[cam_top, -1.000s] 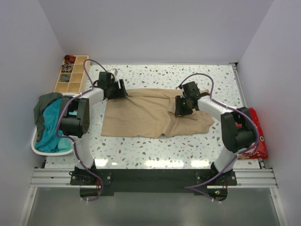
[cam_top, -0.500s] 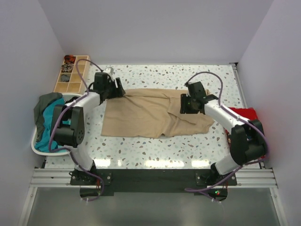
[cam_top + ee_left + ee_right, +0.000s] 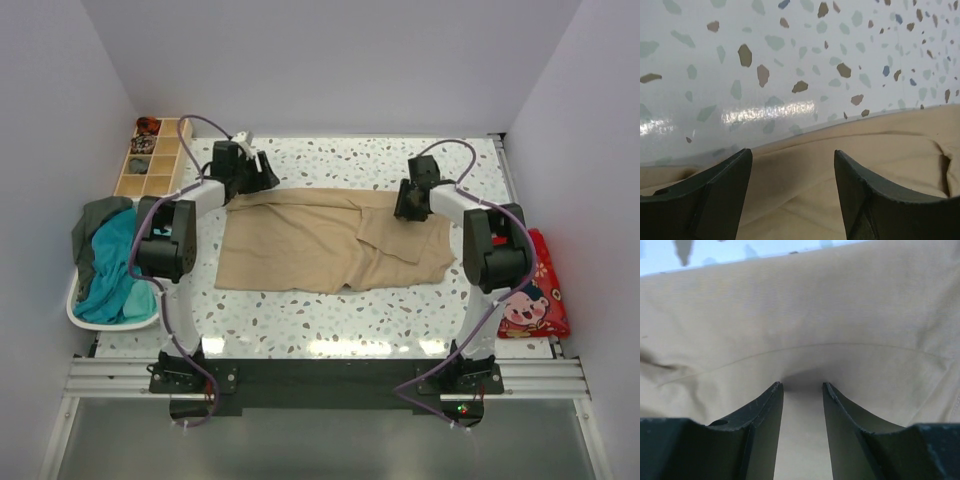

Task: Fold and stack the t-shirts
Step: Fold the flattened tshirt in 1/3 of the way, then grap the side of the flattened tshirt closest away from the robot with both arms

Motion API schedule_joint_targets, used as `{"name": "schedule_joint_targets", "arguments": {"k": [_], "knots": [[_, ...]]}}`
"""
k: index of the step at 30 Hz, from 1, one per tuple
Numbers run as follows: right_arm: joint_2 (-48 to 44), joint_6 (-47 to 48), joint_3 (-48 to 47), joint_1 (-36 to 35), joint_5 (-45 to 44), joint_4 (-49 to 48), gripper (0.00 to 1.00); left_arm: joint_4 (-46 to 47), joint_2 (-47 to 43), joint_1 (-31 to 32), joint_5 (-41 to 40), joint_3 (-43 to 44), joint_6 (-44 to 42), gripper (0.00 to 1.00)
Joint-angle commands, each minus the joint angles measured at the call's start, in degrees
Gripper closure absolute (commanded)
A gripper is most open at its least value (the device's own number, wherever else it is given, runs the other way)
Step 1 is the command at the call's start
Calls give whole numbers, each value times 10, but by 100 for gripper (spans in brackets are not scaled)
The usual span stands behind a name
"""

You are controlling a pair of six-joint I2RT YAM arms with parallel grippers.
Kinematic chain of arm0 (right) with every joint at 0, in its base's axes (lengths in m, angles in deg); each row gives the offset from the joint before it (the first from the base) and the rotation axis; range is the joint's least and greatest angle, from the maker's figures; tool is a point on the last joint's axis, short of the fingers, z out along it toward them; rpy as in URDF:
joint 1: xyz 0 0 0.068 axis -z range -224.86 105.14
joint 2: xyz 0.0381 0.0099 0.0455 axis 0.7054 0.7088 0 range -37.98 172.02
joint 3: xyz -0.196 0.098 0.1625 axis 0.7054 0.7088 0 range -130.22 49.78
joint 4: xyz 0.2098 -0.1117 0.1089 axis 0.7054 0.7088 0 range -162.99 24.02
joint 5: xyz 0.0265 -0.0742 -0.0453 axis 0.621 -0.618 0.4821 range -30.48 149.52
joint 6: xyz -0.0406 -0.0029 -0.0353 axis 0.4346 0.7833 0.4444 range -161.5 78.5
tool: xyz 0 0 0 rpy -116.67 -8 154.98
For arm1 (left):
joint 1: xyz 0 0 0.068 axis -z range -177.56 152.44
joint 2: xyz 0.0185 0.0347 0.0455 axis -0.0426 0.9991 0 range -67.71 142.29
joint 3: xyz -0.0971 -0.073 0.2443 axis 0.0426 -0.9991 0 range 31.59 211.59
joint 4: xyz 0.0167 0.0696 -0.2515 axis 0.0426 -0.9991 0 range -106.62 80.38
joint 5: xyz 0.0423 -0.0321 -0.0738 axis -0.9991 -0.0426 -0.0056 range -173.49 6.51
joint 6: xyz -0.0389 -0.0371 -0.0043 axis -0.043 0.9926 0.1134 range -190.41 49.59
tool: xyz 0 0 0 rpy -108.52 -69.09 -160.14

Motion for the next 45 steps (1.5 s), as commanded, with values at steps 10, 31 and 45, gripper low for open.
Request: {"name": "schedule_joint_targets", "arguments": {"k": [10,31,45], "knots": [[159,-5,-180,50,9,51,58,-82,102,-8,-15,90,-41,29],[-43,16,-118,62,94,4,48,34,-40,0,13,50,-56,27],[-313,-97,341,62,122,-137,47,134,-425,50,-144,-498,125,29]]}}
